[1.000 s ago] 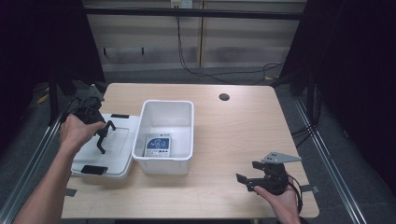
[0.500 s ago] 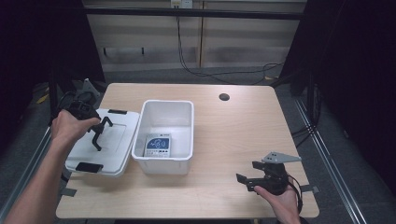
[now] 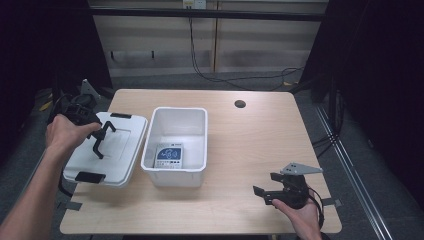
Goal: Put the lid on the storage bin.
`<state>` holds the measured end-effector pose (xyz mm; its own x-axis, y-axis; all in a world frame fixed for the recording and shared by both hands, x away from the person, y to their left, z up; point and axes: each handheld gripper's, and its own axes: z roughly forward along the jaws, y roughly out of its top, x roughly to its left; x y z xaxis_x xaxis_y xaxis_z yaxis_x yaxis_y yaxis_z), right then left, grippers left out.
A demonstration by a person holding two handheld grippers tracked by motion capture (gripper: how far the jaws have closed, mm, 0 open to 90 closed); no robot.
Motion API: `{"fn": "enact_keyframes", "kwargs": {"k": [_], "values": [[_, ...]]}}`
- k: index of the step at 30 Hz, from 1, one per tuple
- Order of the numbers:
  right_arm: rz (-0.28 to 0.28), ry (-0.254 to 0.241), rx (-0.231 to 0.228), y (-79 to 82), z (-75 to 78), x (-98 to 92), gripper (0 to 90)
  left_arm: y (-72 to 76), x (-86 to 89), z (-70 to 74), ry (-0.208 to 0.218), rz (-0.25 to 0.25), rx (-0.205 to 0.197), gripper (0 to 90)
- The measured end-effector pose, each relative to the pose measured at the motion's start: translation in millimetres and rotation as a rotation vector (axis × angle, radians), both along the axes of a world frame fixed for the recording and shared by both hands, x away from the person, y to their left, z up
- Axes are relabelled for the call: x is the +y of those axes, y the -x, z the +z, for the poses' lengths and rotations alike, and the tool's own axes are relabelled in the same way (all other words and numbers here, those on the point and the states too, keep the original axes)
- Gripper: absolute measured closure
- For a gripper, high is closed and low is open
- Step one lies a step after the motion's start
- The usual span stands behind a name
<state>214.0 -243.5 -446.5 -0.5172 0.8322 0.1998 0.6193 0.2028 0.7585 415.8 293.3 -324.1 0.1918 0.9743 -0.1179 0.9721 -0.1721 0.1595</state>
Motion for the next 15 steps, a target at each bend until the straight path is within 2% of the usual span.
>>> {"fn": "enact_keyframes", "kwargs": {"k": [8,11,15], "values": [[0.002,-0.001,-0.001,-0.1,-0.1,-0.2,15.8,0.3,-1.7,9.1,-0.001,-0.017,0.001,85.3],[0.003,-0.001,-0.001,-0.2,-0.1,-0.3,15.8,0.5,-2.5,12.8,0.0,0.002,-0.006,85.3],[0.0,0.0,0.004,-0.2,-0.2,-0.1,15.9,0.5,-2.6,15.4,0.0,-0.001,-0.004,85.3]]}}
